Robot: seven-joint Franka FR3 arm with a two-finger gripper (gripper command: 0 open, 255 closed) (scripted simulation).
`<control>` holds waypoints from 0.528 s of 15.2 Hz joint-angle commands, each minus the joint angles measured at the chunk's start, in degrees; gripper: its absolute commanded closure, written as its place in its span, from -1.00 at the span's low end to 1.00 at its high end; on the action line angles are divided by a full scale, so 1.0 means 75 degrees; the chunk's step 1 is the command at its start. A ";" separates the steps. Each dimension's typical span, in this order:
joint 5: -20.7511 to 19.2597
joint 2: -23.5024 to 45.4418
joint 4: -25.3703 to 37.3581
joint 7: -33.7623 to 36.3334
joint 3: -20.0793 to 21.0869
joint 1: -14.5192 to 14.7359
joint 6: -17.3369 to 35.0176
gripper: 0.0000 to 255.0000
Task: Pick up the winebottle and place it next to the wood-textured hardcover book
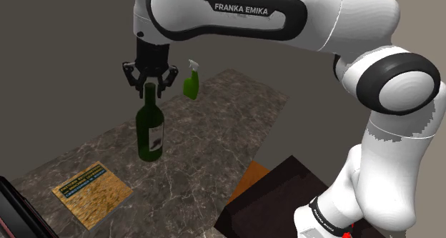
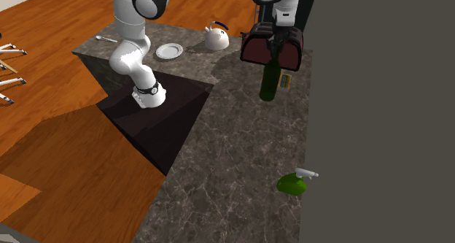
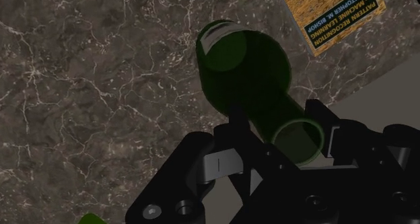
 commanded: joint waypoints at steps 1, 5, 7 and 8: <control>0.0004 -0.0035 -0.0276 0.0001 -0.0001 -0.0012 0.0249 1.00; 0.0000 -0.0028 -0.0677 0.0005 -0.0007 -0.0026 0.0657 1.00; -0.0002 -0.0022 -0.0785 0.0006 -0.0009 -0.0030 0.0771 1.00; -0.0002 -0.0021 -0.0784 0.0006 -0.0009 -0.0029 0.0770 1.00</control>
